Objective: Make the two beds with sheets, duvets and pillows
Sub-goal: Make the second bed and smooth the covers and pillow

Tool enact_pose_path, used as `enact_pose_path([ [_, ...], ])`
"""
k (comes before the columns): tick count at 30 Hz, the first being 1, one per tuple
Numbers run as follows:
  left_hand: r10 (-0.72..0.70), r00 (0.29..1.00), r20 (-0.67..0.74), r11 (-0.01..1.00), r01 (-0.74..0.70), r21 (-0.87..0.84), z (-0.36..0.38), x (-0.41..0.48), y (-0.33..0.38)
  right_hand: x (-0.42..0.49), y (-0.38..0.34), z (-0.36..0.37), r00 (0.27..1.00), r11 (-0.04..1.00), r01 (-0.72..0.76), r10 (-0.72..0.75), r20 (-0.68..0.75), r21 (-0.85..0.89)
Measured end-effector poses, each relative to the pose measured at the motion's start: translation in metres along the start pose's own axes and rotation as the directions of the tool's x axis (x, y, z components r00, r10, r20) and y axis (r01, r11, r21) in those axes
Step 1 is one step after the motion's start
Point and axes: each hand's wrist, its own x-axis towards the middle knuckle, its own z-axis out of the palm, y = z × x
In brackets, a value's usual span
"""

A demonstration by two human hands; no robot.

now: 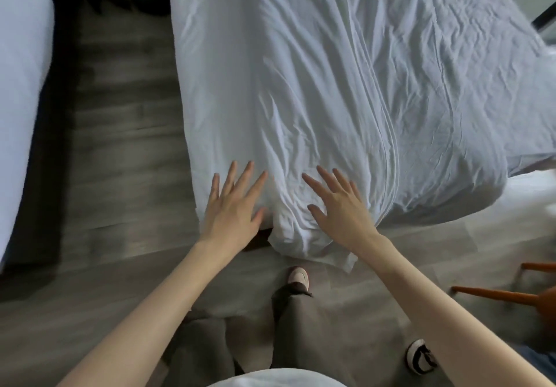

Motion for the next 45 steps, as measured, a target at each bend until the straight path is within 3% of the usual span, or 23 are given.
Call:
enact_pose_path([
  [5, 0.021, 0.993, -0.116, 0.998, -0.014, 0.058, -0.069, -0.039, -0.085, 0.01, -0.11, -0.01, 0.996, 0.997, 0.06, -0.063, -0.062, -0.052],
  [11, 0.094, 0.978, -0.188, 0.988, -0.068, 0.135, -0.153, -0.063, -0.187, 0.024, -0.229, -0.023, 0.976, 0.998, 0.028, -0.039, -0.215, -0.056],
  [21, 0.187, 0.929, -0.318, 0.977, -0.143, 0.155, -0.247, -0.03, -0.278, 0.088, -0.332, -0.081, 0.905, 0.985, 0.057, -0.119, -0.408, -0.16],
  [31, 0.256, 0.918, -0.303, 0.949, -0.18, 0.258, -0.313, 0.135, -0.373, 0.268, -0.363, -0.115, 0.904, 0.989, -0.013, -0.05, -0.424, -0.144],
  [45, 0.303, 0.903, -0.303, 0.949, -0.256, 0.186, -0.431, 0.432, -0.496, 0.548, -0.386, -0.242, 0.893, 0.989, -0.145, 0.113, -0.435, -0.04],
])
